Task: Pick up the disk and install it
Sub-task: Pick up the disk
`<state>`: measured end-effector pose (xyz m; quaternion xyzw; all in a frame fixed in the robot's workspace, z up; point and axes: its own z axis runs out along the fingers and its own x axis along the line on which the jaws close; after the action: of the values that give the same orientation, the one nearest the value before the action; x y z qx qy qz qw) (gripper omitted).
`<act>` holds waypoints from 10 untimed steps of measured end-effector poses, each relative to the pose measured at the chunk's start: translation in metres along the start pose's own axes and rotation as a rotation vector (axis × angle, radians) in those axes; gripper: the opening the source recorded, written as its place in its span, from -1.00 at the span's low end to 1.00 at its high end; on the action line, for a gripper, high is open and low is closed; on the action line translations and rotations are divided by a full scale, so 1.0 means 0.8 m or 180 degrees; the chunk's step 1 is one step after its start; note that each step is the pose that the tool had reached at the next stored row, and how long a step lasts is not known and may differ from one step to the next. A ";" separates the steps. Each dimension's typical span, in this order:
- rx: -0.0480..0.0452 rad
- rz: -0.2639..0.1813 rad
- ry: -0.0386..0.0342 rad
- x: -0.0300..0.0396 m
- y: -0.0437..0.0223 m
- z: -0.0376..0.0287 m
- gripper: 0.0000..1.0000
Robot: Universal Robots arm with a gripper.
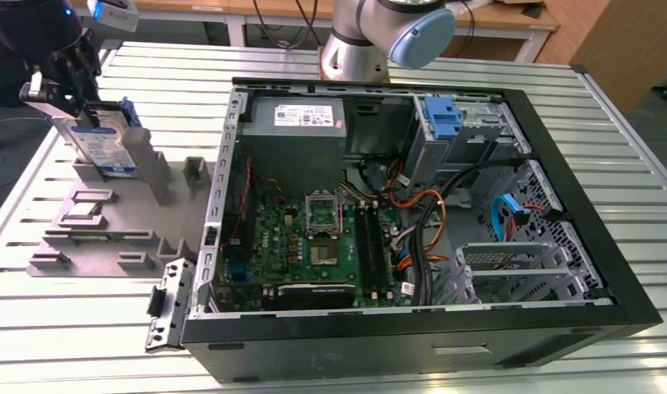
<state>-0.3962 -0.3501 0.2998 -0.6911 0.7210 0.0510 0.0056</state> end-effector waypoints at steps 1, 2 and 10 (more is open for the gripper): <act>0.0000 0.0000 0.0000 0.0000 0.0000 0.0000 -0.30; 0.0000 0.0000 0.0000 0.0000 0.0000 0.0001 -0.30; 0.0002 0.0002 0.0035 0.0000 0.0000 0.0001 -0.30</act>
<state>-0.3962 -0.3501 0.2997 -0.6911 0.7212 0.0470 0.0018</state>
